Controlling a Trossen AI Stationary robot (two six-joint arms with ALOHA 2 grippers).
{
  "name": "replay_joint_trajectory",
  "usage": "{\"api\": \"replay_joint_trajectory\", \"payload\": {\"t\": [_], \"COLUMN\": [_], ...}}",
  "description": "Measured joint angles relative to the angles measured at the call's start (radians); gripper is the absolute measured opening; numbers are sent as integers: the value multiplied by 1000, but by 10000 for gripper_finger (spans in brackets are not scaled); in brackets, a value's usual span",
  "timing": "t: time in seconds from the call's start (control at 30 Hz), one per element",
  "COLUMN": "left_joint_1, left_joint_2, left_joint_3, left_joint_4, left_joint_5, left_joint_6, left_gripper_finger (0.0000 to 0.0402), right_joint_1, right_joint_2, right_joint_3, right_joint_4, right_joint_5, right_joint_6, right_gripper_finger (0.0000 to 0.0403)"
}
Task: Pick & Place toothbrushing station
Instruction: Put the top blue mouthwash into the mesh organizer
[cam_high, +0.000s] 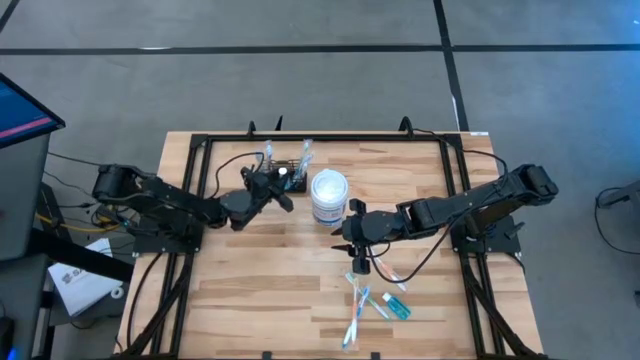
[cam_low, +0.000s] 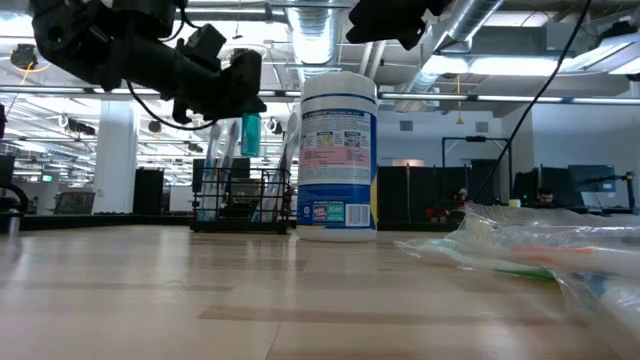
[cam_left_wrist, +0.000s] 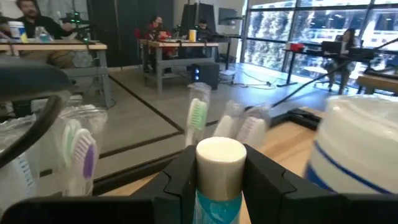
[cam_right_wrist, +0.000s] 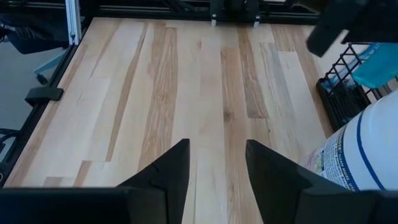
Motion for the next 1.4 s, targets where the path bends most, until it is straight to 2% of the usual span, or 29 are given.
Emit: {"api": "replay_joint_trajectory", "payload": {"t": [0.53,0.83,1.03,1.4], "left_joint_1": [53,70,69,69], "left_joint_2": [50,146,147,156], "left_joint_3": [1,4,4,4], "left_joint_4": [50,188,207,218], "left_joint_5": [-18,-30,-69,-73], "left_joint_6": [28,96,138,134], "left_gripper_finger": [92,92,92,92], "right_joint_1": [4,4,4,4], "right_joint_2": [0,0,0,0], "right_joint_3": [0,0,0,0], "right_joint_4": [-17,-17,-17,-17], "right_joint_5": [0,0,1,1], "right_joint_6": [-23,-35,-45,-46], "right_gripper_finger": [140,137,138,135]}}
